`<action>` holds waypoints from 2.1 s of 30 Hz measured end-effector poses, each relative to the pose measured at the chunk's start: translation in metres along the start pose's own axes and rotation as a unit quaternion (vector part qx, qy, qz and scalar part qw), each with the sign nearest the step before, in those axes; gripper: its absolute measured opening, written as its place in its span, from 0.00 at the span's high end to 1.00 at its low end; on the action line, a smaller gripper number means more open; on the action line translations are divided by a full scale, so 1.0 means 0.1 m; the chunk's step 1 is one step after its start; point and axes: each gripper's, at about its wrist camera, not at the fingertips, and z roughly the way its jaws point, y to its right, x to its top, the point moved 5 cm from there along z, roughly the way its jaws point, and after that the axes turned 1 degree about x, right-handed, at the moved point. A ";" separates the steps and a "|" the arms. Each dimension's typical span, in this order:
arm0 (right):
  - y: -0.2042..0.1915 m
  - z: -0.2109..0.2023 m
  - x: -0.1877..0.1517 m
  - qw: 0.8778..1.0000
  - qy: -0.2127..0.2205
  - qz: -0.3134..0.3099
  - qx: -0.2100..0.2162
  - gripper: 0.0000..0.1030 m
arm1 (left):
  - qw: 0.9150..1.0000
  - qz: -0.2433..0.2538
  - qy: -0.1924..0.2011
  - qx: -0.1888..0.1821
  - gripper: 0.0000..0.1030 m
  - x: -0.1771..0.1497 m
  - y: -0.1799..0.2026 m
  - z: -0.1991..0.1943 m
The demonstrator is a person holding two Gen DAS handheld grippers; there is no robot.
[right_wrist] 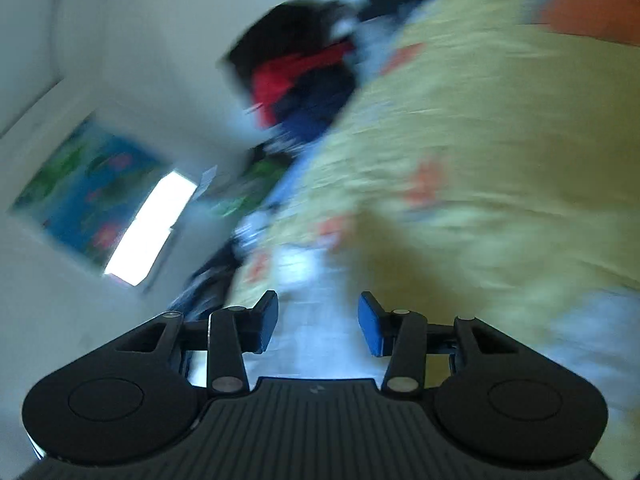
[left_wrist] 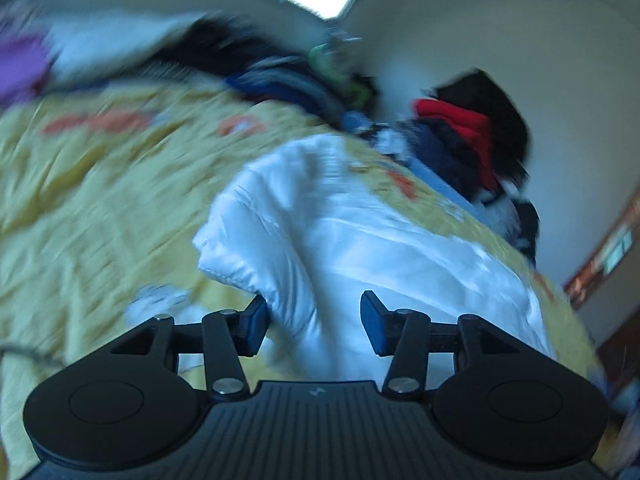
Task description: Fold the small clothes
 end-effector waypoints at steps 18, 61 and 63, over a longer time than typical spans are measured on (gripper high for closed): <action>-1.24 2.08 -0.40 0.963 -0.243 -0.084 0.083 0.31 | 0.983 0.141 0.048 -0.111 0.40 -0.21 1.14 0.19; -0.23 2.38 -0.50 0.934 -0.220 -0.274 -0.068 0.25 | 0.972 0.207 -0.081 -0.070 0.34 -0.66 1.36 1.11; -0.27 2.41 -0.58 0.926 -0.215 -0.302 -0.071 0.19 | 0.972 0.209 -0.079 -0.068 0.34 -0.67 1.36 1.12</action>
